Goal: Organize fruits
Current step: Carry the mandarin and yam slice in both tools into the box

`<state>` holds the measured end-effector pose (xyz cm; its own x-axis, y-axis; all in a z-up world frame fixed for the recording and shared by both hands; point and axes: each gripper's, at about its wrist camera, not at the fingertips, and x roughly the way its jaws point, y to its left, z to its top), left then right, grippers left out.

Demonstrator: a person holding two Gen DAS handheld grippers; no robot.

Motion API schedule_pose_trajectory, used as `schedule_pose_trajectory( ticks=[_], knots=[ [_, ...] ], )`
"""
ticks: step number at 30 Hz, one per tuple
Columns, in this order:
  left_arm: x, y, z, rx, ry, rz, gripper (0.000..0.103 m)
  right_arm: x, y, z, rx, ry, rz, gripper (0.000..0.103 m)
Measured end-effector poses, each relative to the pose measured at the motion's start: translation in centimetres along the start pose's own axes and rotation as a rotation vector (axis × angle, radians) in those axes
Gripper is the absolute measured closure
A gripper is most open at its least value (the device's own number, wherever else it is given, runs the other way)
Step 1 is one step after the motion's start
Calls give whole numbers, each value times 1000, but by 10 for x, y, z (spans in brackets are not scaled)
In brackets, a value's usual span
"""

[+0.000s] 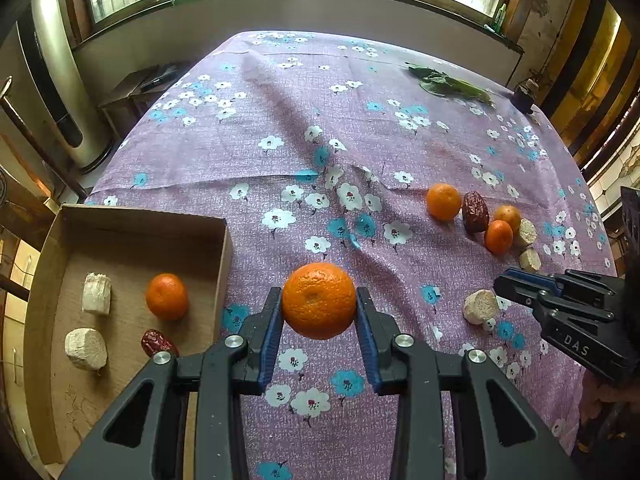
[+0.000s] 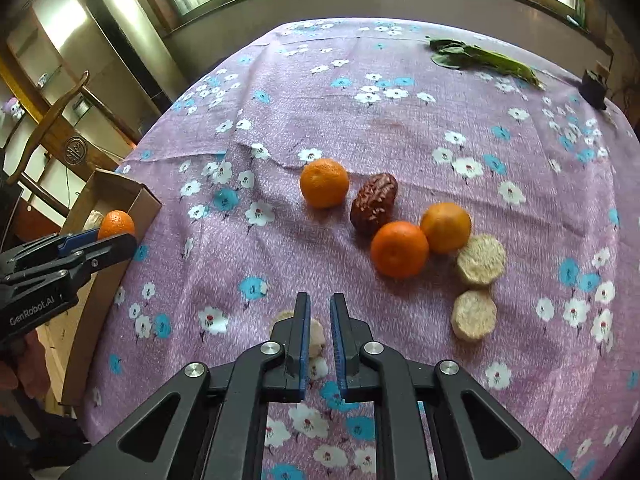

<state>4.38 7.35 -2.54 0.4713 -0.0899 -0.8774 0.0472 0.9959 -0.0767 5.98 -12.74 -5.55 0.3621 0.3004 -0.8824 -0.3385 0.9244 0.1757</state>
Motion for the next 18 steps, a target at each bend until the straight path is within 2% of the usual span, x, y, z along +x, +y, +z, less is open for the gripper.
schedule_pose_trajectory(
  ticks=[1,2,3,8,11,18],
  knots=[
    [-1,1,-1,-2,-1,1,69,-3,1,-3,-13,1,-2,66],
    [-2,2,-2,-5,-2,1,69,-5,2,-5,-22,6,6,47],
    [-2,3,-2,-7,-2,1,69,-6,4,-8,-27,7,17,41],
    [-3,5,-5,-15,2,6,69,6,21,-10,-73,35,24,41],
    [-4,5,-8,-9,3,8,69,22,30,-11,-105,53,-23,70],
    [-17,19,-13,-39,-18,28,69,0,34,-7,-88,26,4,71]
  ],
)
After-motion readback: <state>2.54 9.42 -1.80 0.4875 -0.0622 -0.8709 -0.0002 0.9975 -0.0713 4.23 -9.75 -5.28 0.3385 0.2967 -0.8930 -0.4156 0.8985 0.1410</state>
